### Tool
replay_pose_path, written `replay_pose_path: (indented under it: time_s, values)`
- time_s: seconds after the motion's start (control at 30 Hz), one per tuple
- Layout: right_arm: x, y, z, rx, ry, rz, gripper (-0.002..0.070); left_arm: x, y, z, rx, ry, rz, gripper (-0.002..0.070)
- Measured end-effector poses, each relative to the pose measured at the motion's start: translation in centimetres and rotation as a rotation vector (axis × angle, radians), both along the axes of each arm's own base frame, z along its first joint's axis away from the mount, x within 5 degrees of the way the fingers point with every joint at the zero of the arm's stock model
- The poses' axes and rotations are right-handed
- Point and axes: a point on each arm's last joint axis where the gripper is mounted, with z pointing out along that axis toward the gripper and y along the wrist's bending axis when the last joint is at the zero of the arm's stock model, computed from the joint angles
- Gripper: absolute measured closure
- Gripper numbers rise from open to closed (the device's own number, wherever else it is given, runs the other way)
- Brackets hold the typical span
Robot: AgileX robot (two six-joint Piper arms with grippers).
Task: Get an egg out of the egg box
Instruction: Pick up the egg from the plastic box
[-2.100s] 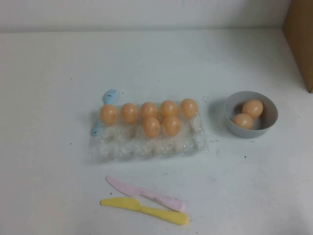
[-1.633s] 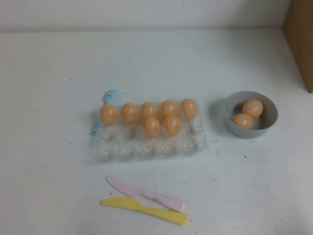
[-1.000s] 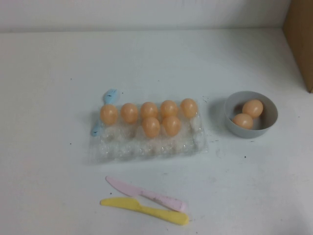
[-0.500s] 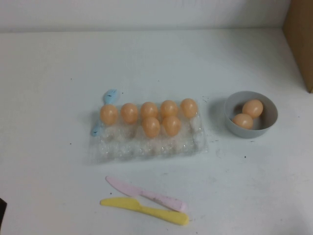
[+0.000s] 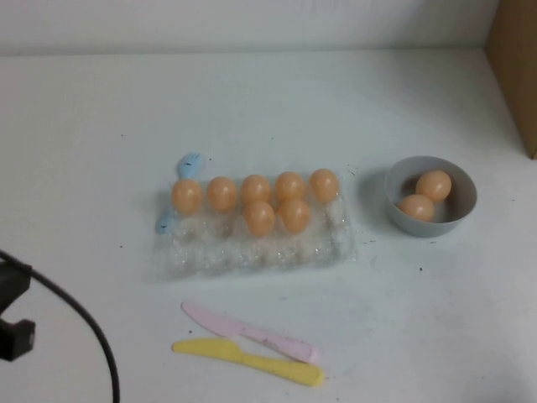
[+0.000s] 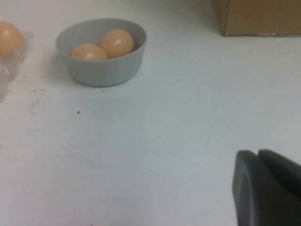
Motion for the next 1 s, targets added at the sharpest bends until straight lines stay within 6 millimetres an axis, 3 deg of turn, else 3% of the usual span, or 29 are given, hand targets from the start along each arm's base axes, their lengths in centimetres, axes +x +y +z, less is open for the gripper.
replay_pose_path:
  time_s: [0.23,0.57,0.67,0.83,0.9,1.0]
  values:
    - [0.0,0.0,0.0,0.0,0.0,0.0,0.0694,4.9,-1.8,1.5,0.246,0.189,-0.164,0.068]
    - [0.0,0.0,0.0,0.0,0.0,0.0,0.0694,9.3,-8.8,2.5,0.367,0.233,-0.409,0.067]
    - [0.0,0.0,0.0,0.0,0.0,0.0,0.0694,10.3,-10.6,2.2,0.423,0.251,-0.475,0.0591]
    - [0.0,0.0,0.0,0.0,0.0,0.0,0.0694,12.2,-12.6,1.7,0.484,0.257,-0.525,0.0322]
    - [0.0,0.0,0.0,0.0,0.0,0.0,0.0694,12.9,-13.1,1.5,0.502,0.249,-0.532,0.0263]
    - [0.0,0.0,0.0,0.0,0.0,0.0,0.0694,13.9,-13.6,0.8,0.549,0.238,-0.548,0.0228]
